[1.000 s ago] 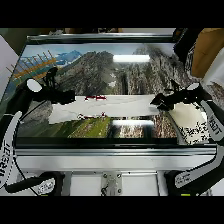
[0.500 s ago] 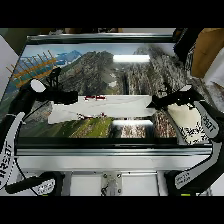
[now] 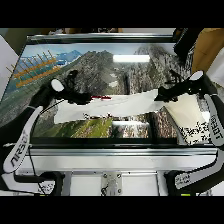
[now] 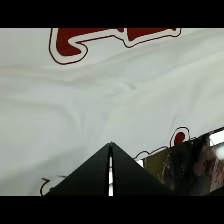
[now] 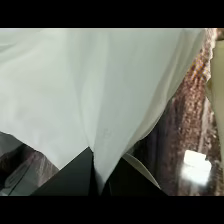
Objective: Fold the clothes and pants, and hang the long-sleeved shirts on hangers.
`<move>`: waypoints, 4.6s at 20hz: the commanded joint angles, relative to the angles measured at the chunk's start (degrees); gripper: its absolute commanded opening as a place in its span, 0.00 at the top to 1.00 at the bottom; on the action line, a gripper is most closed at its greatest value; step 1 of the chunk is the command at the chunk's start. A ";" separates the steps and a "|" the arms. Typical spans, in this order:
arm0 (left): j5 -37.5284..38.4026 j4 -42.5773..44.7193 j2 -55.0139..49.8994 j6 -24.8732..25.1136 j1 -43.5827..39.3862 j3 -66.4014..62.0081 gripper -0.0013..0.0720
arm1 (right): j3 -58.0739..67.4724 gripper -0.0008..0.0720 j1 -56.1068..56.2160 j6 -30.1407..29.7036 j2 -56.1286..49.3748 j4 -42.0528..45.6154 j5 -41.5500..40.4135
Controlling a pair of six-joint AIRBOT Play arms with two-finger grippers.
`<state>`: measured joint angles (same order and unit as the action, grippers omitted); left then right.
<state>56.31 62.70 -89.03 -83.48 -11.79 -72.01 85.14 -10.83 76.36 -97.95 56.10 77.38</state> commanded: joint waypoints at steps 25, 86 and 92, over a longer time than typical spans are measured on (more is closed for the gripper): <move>10.14 -1.31 -34.23 0.50 -15.76 -40.74 0.96 | 32.26 0.98 23.19 15.21 3.39 13.11 16.79; 8.39 -1.38 13.92 5.46 7.13 -4.22 0.96 | -5.92 0.02 29.92 -4.70 -12.79 -34.38 -28.00; 10.82 -1.33 13.92 5.49 7.13 -4.22 0.96 | -4.07 0.98 32.63 -15.58 -12.35 -40.28 -31.04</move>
<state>65.78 61.32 -75.11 -77.95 -4.64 -76.23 80.23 20.78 66.61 -110.61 19.57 47.72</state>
